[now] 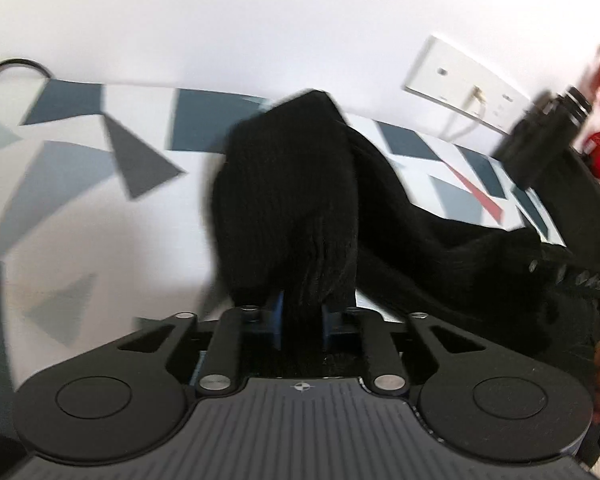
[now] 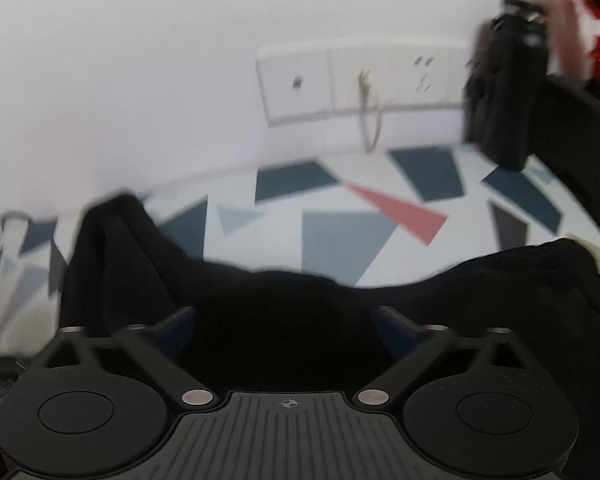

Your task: Fold clothes

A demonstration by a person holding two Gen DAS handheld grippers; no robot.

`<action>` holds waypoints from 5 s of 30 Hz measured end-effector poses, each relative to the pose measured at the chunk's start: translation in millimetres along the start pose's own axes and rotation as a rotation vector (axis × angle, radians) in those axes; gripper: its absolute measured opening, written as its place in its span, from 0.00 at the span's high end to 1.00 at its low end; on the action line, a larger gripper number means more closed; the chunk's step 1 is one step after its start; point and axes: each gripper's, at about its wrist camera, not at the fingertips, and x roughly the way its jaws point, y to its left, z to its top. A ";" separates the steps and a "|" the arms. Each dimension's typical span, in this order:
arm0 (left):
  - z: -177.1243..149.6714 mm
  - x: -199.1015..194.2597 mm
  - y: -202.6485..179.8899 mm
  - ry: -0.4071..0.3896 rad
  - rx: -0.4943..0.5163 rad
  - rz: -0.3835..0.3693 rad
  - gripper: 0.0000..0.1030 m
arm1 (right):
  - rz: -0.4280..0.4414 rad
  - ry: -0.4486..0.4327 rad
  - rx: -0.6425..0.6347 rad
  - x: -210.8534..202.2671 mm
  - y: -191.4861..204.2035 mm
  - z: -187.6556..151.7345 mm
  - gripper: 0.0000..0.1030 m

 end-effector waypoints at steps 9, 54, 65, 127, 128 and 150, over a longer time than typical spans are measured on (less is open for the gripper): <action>68.8 -86.2 101.6 -0.181 -0.095 0.208 0.87 | 0.126 -0.186 0.254 -28.1 -67.3 26.0 0.89; -20.7 -36.8 39.5 0.069 0.781 0.188 0.98 | 0.170 -0.317 0.350 -38.3 -55.1 10.7 0.88; 15.1 -25.8 36.5 0.026 0.712 0.197 0.19 | -0.012 -0.209 0.289 58.4 -48.8 67.1 0.37; 45.1 49.3 -82.7 -0.114 0.491 0.380 0.21 | -0.400 -0.033 0.002 87.3 -209.6 57.2 0.02; 49.7 47.2 -83.3 -0.115 0.468 0.361 0.21 | -0.404 -0.039 0.018 92.1 -218.2 61.1 0.02; -35.7 -0.1 5.9 -0.067 0.638 0.364 0.05 | -0.415 -0.294 0.244 29.5 -122.4 78.3 0.01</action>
